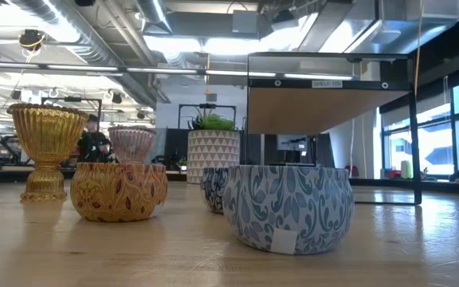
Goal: Pick & Place candle stick holders
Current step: Put the top pink glass candle holder on the shelf
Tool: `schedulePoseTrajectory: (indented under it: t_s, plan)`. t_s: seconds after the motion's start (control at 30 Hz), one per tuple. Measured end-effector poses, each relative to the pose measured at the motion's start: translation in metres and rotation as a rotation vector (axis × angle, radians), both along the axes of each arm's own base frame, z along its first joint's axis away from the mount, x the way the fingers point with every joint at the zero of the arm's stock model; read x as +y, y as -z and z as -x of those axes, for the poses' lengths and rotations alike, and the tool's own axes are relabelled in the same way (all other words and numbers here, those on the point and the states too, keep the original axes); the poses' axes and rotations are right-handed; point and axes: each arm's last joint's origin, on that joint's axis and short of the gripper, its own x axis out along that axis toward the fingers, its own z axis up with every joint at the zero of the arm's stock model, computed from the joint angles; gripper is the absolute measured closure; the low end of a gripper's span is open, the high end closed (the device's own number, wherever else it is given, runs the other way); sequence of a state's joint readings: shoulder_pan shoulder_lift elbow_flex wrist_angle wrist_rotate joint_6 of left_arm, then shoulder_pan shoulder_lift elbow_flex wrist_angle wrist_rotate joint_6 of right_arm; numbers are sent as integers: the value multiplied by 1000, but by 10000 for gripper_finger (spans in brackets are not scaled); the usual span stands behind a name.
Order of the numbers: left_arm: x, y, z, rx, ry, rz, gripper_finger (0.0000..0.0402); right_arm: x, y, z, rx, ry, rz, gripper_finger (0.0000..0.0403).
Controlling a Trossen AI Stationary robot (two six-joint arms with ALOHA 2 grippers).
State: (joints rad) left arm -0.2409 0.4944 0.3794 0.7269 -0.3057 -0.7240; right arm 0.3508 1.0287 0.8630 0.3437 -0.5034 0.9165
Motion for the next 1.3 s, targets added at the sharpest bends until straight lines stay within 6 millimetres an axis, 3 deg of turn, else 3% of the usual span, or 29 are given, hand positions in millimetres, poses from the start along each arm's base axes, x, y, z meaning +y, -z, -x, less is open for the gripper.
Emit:
schedulePoseTrajectory:
  t_s: [0.2, 0.37, 0.6, 0.77, 1.03, 1.3]
  plan:
    - [-18, 6, -14, 33, 279, 91, 393, 40, -3, 7, 280, -241, -11, 402]
    - [-46, 10, -32, 107, 450, 170, 393, 63, 1, 24, 348, -325, 19, 402]
    - [-81, -12, -65, 284, 427, 62, 395, 77, 23, 28, 426, -137, 172, 402]
    - [-95, -38, -83, 468, 263, -104, 399, 84, 40, 15, 478, 62, 229, 402]
    - [-90, -56, -94, 636, -34, -111, 398, 96, 67, -5, 691, 170, 147, 402]
    - [-68, -59, -98, 633, -6, -100, 398, 96, 67, -22, 625, 305, 58, 390]
